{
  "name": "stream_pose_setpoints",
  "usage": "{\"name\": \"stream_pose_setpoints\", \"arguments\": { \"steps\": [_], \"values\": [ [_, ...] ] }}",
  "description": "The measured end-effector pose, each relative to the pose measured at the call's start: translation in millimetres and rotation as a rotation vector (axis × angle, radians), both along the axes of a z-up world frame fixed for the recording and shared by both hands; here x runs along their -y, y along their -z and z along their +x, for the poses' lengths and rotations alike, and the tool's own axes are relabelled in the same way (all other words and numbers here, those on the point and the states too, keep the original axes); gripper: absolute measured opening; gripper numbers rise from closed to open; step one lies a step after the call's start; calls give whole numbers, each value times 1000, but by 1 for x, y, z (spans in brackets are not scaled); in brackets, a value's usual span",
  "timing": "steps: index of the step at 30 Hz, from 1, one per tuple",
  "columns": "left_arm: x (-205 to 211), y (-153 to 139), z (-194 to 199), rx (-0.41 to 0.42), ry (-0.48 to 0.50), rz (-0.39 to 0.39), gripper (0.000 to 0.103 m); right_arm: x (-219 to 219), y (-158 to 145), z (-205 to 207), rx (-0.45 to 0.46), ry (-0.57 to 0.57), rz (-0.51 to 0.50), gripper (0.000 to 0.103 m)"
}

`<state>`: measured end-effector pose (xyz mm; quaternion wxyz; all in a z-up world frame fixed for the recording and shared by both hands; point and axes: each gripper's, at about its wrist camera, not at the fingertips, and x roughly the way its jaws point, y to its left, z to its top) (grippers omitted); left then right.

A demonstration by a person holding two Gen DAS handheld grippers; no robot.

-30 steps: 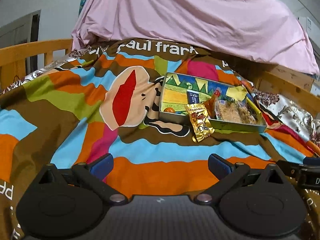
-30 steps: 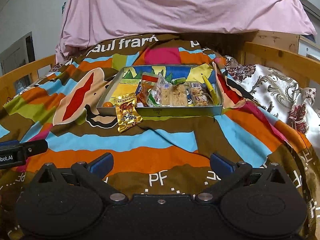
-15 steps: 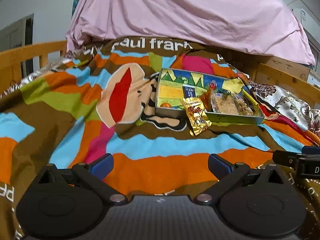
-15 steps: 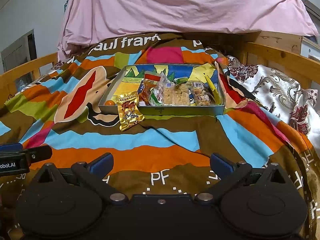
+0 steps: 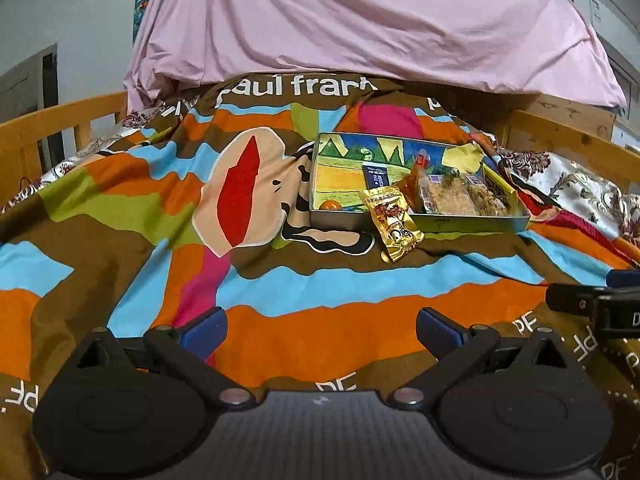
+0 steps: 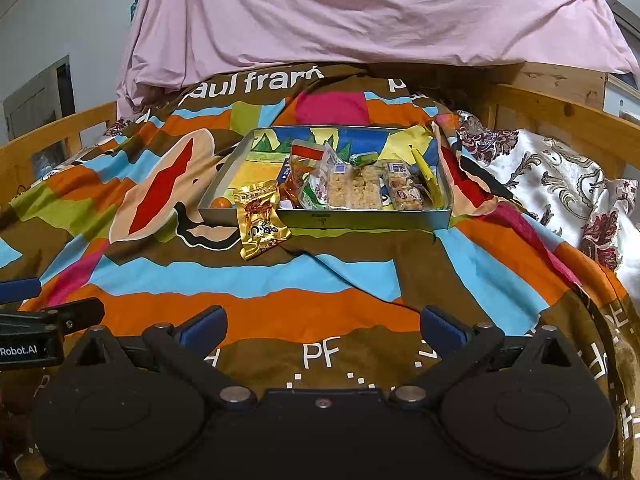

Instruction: Organize snacks

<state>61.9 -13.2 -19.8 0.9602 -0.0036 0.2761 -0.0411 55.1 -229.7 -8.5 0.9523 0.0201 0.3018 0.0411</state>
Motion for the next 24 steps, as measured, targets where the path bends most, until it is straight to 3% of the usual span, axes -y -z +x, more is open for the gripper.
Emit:
{"name": "stream_pose_setpoints", "arguments": {
  "steps": [24],
  "values": [
    [-3,0,0,1,-12,0,103,-2,1,0,-4,-3,-3,102]
  ]
}}
